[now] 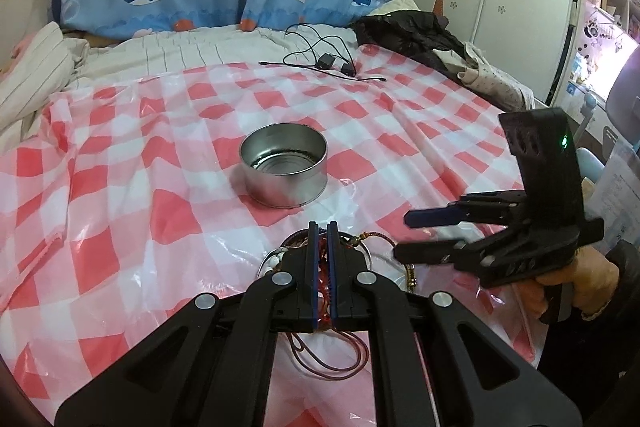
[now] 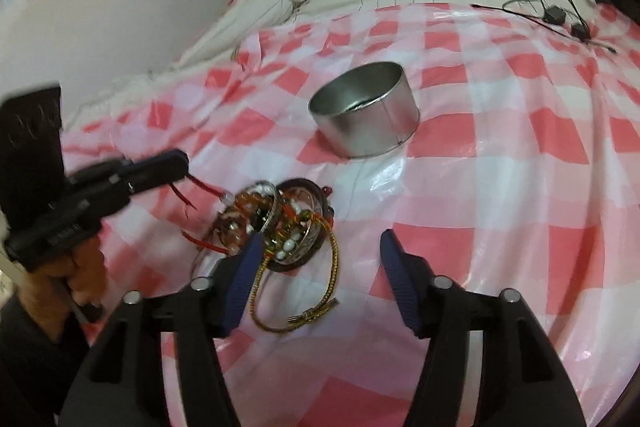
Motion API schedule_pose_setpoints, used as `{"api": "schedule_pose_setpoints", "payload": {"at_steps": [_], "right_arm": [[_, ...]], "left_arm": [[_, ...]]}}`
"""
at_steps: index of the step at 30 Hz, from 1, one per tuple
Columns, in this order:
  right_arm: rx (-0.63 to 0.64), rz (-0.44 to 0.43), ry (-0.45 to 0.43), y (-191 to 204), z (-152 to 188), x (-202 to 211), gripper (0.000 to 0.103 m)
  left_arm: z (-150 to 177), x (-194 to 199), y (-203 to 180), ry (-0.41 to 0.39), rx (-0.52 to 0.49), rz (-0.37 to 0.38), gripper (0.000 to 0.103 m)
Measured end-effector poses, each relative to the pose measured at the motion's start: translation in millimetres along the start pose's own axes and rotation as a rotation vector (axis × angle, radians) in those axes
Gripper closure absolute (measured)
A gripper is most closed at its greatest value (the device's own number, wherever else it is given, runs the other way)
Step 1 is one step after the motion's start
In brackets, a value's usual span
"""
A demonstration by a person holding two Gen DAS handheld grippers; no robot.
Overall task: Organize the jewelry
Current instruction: 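Grasp the red cord with the left gripper while the right gripper grasps the gold chain, then carry both items over the silver tin and open both grippers to drop them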
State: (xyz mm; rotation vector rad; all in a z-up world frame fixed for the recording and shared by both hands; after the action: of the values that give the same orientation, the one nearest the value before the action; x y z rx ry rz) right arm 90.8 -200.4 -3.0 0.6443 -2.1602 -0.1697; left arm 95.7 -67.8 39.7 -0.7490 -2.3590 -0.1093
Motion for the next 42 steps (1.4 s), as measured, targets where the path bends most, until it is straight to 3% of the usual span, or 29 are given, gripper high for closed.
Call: {"api": "schedule_pose_setpoints", "payload": {"at_steps": [2, 4, 5, 12, 16, 24, 30, 34, 37, 39, 41, 42], "right_arm": [[0.026, 0.028, 0.041, -1.0, 7.1, -12.6, 0.049], [0.001, -0.003, 0.076, -2.8, 12.2, -19.8, 0.094], [-0.011, -0.025, 0.066, -3.2, 12.6, -16.9, 0.098], [-0.084, -0.157, -0.112, -2.0, -12.3, 26.0, 0.099], [-0.091, -0.164, -0.169, -1.1, -31.0, 38.1, 0.099], [-0.104, -0.172, -0.212, -13.8, -64.8, 41.1, 0.099], [-0.089, -0.156, -0.241, -25.5, -95.3, 40.1, 0.099], [-0.097, -0.149, -0.257, -37.5, -117.8, 34.7, 0.099], [-0.101, -0.155, -0.256, -41.1, -129.8, 27.2, 0.099], [-0.105, -0.168, -0.256, -41.5, -138.9, 20.5, 0.099], [-0.129, -0.208, -0.251, -42.3, -147.5, 10.8, 0.099], [-0.141, -0.218, -0.246, -43.0, -149.2, 5.7, 0.099]], "left_arm": [[0.8, -0.6, -1.0, 0.002, -0.001, 0.000, 0.100], [1.3, -0.7, -1.5, 0.006, -0.009, -0.006, 0.100], [0.8, -0.5, -1.8, 0.006, -0.011, -0.007, 0.100], [-13.0, 8.3, -6.7, -0.026, -0.004, 0.028, 0.100], [-32.9, 11.8, -6.9, -0.052, -0.005, 0.035, 0.100], [-85.1, -11.3, -11.0, -0.079, -0.017, 0.060, 0.100], [-118.2, -51.0, -2.6, -0.091, 0.045, 0.107, 0.100], [-114.6, -100.6, 14.7, -0.007, 0.109, 0.107, 0.099], [-97.4, -135.8, 30.0, 0.116, 0.085, 0.020, 0.099], [-92.1, -136.2, 36.9, 0.124, 0.080, 0.009, 0.094], [-89.6, -125.7, 44.8, 0.101, 0.079, -0.016, 0.075], [-88.7, -121.2, 48.8, 0.092, 0.081, -0.024, 0.071]]}}
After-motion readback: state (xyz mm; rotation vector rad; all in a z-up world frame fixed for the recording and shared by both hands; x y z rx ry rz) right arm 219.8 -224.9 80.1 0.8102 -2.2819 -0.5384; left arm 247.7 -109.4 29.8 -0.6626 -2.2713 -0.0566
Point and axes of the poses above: each gripper's, at about its wrist camera, not at the fingertips, and x roughly against the way its jaws point, y to its left, z to its underside, the point moved 7 cm from there along -x, roughly the way its jaws point, and after that the axes turned 4 degrees about -z, right-handed, at the moved point
